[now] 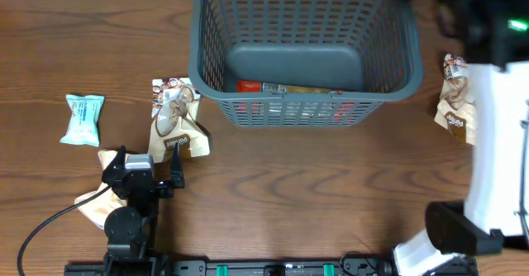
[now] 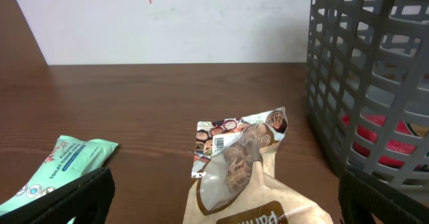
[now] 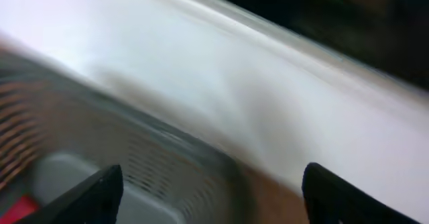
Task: Pack container
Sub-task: 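Open the right gripper and withdraw it from the basket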
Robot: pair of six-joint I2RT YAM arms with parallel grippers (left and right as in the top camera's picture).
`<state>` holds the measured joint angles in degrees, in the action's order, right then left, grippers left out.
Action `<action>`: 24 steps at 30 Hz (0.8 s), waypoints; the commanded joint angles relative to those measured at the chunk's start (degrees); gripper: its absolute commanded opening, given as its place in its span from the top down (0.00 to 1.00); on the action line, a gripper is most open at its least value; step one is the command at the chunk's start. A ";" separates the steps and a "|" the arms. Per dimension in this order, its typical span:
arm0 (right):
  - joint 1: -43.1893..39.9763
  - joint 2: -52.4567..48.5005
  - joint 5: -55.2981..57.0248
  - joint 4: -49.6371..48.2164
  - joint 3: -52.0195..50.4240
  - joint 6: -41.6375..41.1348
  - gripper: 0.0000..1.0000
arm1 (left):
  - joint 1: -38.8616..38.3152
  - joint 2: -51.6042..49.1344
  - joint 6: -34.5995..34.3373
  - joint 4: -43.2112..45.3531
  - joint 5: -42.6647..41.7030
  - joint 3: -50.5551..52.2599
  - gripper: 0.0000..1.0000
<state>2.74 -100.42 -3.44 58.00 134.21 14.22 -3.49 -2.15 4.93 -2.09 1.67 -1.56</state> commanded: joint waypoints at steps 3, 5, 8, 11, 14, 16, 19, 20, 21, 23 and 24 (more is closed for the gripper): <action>-10.49 0.57 11.28 9.70 -0.02 -18.16 0.24 | -0.09 0.02 0.35 -1.95 0.24 1.33 0.01; -14.38 0.07 13.14 13.68 -0.24 -22.77 0.20 | -0.09 0.02 0.35 -1.95 0.24 1.33 0.01; -19.87 -1.38 12.02 17.73 -1.66 -23.82 0.19 | -0.09 0.02 0.35 -1.95 0.24 1.33 0.01; -23.06 -3.10 9.79 19.56 -3.72 -22.45 0.18 | -0.09 0.02 0.37 -1.95 0.24 1.33 0.01; -25.22 -4.81 9.60 19.89 -6.80 -21.38 0.18 | -0.09 0.02 0.37 -1.95 0.24 1.33 0.01; -26.29 -5.64 9.57 18.25 -9.94 -20.00 0.18 | -0.09 0.02 0.35 -1.95 0.24 1.33 0.01; -27.78 -6.58 9.11 14.45 -15.50 -18.97 0.18 | -0.09 0.02 0.37 -1.95 0.24 1.33 0.01; -28.22 -6.93 8.20 12.90 -17.42 -18.29 0.18 | -0.09 0.02 0.35 -1.95 0.24 1.33 0.01; -28.68 -7.26 6.69 11.26 -19.23 -17.33 0.18 | -0.09 0.02 0.35 -1.95 0.24 1.33 0.01; -29.79 -8.44 3.17 7.87 -22.62 -15.76 0.18 | -0.09 0.02 0.35 -1.95 0.24 1.33 0.01; -30.40 -9.33 2.14 6.49 -23.98 -15.19 0.19 | -0.09 0.02 0.37 -1.95 0.24 1.33 0.01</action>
<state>-26.00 -107.92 3.42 66.41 113.40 -3.90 -3.49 -2.15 4.93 -2.09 1.67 -1.56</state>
